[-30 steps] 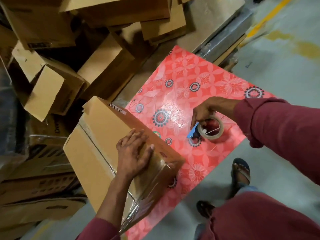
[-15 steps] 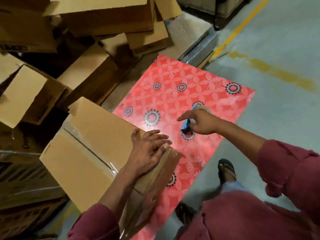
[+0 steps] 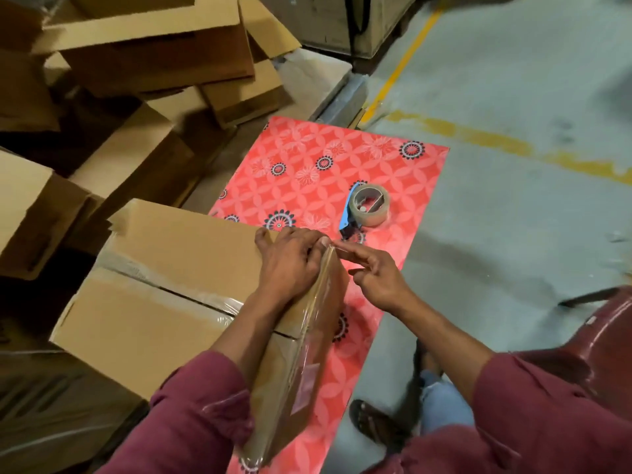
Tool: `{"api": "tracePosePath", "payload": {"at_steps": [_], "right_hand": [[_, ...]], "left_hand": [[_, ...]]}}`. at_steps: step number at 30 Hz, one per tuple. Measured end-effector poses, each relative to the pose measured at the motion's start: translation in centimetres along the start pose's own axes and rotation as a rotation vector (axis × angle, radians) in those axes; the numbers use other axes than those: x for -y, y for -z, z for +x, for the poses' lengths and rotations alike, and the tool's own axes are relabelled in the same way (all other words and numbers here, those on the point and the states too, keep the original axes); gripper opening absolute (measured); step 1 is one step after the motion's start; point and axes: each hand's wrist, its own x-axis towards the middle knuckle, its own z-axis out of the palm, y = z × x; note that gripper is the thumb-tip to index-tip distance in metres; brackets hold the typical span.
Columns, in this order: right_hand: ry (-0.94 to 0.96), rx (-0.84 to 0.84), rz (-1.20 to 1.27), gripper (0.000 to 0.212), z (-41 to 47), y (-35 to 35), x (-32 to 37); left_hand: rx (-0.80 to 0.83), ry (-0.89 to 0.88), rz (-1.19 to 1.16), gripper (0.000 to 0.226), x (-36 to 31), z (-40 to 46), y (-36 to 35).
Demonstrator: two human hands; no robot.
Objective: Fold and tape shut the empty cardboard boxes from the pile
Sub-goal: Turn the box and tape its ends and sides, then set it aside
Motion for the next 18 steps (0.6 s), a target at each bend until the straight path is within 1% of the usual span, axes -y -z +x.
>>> {"api": "tracePosePath", "payload": {"at_steps": [3,7,11,12,13,14,16,17,18], "right_hand": [[0.063,-0.062,-0.035,0.072,-1.5,-1.1,-0.8],[0.172,-0.12,-0.23,0.089,-2.8,-3.3,-2.0],[0.232,-0.115,-0.279,0.09,-3.9,-3.7,-2.5],[0.256,-0.102,-0.281,0.086,-4.3,-3.4,-2.7],[0.273,-0.093,-0.285,0.077,-4.5,-3.0,-2.7],[0.27,-0.094,-0.266,0.062,-4.4,-2.4,-2.7],[0.161,-0.168,-0.167,0.024,-3.6,-1.2,-1.8],[0.096,-0.213,-0.085,0.017,-2.8,-0.7,-1.0],[0.054,-0.251,-0.017,0.025,-2.0,-0.4,0.0]], "left_hand": [[-0.001,-0.005,0.008,0.042,0.2,0.0,-0.2],[-0.013,-0.006,0.019,0.041,0.4,0.1,-0.3],[-0.025,-0.003,0.016,0.04,0.2,0.1,-0.3],[-0.028,0.0,0.013,0.041,0.2,0.2,-0.3],[-0.03,0.002,0.01,0.042,0.3,0.2,-0.3],[-0.03,0.003,0.005,0.043,0.3,0.2,-0.3],[-0.017,0.008,-0.008,0.045,0.3,0.2,-0.3],[-0.01,0.012,-0.014,0.045,0.2,0.2,-0.2],[-0.008,0.017,-0.021,0.045,0.2,0.2,-0.1]]}}
